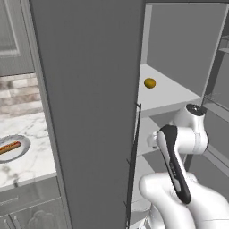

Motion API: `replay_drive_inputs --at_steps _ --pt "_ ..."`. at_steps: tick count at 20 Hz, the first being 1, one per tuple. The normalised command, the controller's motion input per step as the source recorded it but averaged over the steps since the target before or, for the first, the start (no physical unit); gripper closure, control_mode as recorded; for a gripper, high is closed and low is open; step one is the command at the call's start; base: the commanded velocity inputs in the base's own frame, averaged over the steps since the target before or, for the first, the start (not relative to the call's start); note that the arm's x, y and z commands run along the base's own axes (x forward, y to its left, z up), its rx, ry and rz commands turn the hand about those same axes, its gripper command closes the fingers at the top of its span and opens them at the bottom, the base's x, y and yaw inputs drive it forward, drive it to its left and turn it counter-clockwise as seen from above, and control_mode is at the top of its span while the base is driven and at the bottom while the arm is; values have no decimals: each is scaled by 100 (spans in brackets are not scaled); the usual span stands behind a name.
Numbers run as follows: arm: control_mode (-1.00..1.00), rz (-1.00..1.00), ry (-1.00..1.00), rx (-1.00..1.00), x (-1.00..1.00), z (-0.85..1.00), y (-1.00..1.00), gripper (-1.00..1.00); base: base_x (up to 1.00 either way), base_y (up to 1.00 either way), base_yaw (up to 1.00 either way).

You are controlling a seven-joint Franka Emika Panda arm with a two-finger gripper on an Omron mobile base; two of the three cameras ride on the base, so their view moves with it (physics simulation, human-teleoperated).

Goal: Place the cold items (orange and lemon wedge) from the fridge in one tupperware on the dining counter. Place the warm items (kebab skewer and hot dog) in the stove area in another tupperware.

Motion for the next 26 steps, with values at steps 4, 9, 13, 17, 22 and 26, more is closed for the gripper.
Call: replay_drive_inputs --at_steps 4,9,13,17,22,26 --pt "-100 0 -16 5 63 76 -33 -100 0 0 0" --pt "-100 0 -15 3 67 80 -17 -100 0 0 0" --pt "-100 -10 -8 0 66 83 0 -100 0 0 0" --pt "-100 -8 -2 0 67 63 -11 -100 0 0 0" --pt "-100 -1 0 -3 55 41 -37 -100 0 0 0" --pt "-100 2 0 0 57 32 -14 -100 0 0 0"
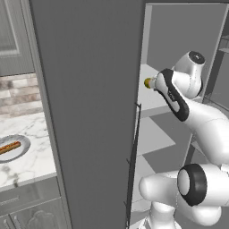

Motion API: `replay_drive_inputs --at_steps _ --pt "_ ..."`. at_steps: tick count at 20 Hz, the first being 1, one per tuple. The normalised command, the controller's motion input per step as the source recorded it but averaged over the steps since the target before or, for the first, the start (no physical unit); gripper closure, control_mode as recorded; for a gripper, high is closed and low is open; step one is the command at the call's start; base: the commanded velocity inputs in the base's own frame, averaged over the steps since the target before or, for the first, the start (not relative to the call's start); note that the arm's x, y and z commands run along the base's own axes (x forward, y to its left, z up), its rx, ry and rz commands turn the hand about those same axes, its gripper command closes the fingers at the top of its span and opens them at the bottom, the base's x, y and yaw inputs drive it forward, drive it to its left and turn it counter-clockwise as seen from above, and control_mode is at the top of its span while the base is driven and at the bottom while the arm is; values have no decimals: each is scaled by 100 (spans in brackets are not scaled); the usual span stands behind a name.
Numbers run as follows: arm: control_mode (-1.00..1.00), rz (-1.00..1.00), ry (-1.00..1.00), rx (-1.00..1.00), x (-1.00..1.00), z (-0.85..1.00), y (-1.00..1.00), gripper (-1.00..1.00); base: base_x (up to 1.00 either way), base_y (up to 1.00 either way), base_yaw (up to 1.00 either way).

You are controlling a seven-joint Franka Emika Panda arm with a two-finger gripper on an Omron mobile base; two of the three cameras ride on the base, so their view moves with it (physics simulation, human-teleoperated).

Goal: Place the cold items (orange and lemon wedge) from the fridge in one tupperware on the dining counter. Place the warm items (kebab skewer and hot dog) in the stove area in another tupperware.

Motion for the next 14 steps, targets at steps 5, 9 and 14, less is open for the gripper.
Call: replay_drive_inputs --at_steps 5,9,14 --pt "-100 7 -1 0 36 9 0 -100 0 0 0" --pt "-100 14 -3 0 32 -17 -5 -100 0 0 0" --pt "-100 12 -2 -5 44 -29 0 -100 0 0 0"
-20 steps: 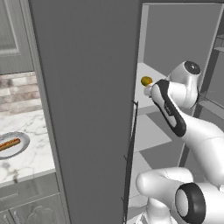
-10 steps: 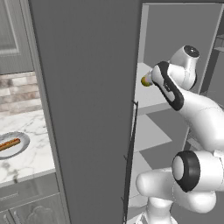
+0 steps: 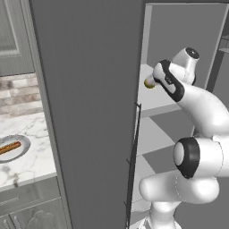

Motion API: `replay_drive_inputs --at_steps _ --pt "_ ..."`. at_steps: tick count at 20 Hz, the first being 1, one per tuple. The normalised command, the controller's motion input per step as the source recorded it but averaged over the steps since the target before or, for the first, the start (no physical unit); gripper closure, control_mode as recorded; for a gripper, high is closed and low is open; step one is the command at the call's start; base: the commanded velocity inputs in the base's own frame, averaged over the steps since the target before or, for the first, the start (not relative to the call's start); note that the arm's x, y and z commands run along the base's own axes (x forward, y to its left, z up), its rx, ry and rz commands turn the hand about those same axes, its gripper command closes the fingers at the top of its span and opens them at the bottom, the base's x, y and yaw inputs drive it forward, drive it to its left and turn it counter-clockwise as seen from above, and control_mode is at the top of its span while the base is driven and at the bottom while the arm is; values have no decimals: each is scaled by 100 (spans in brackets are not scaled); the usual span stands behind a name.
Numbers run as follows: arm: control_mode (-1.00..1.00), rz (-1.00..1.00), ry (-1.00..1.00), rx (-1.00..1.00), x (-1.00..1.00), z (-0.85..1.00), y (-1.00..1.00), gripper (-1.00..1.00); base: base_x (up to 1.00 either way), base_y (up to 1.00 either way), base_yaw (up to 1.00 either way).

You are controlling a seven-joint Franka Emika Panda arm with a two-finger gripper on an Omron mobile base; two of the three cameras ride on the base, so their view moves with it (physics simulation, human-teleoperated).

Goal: Place the cold items (orange and lemon wedge) from the fridge in one tupperware on the dining counter. Place the warm items (kebab skewer and hot dog) in the stove area in another tupperware.

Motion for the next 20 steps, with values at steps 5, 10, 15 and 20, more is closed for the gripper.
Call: replay_drive_inputs --at_steps 5,10,15,20 --pt "-100 7 -12 -7 46 -16 1 -100 0 0 0" --pt "-100 0 -9 -17 28 -2 1 -100 0 0 0" --pt "-100 0 0 -14 35 -3 14 -100 0 0 0" --pt "-100 1 3 -1 36 0 1 -100 0 0 0"
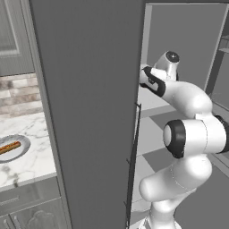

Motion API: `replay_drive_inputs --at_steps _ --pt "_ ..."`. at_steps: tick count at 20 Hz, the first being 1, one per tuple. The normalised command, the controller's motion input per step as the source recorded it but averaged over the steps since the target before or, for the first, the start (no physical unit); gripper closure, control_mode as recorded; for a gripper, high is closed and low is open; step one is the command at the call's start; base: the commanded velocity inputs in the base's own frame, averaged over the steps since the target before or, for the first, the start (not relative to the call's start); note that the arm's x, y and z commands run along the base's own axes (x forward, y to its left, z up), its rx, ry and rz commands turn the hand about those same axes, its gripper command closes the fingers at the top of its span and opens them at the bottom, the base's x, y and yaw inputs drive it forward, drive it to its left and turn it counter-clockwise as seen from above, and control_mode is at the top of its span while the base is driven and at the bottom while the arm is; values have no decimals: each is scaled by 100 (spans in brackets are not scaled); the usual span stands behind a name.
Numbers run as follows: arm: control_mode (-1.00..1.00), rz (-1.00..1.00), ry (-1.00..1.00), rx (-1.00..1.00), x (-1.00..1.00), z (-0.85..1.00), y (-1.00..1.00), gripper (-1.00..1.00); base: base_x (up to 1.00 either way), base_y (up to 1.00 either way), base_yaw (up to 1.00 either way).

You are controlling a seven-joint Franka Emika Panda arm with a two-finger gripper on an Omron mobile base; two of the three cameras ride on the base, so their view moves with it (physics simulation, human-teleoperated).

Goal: Place the cold items (orange and lemon wedge) from the fridge in one tupperware on the dining counter. Place the warm items (kebab skewer and hot dog) in the stove area in another tupperware.

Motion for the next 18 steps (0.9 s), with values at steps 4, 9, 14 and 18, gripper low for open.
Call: replay_drive_inputs --at_steps 4,9,14,18 --pt "-100 2 4 0 25 0 0 -100 0 0 0" --pt "-100 2 2 0 12 -4 -1 -100 0 0 0" --pt "-100 1 0 0 0 -14 -13 -100 0 0 0" --pt "-100 0 0 0 -4 -14 -18 -100 0 0 0"
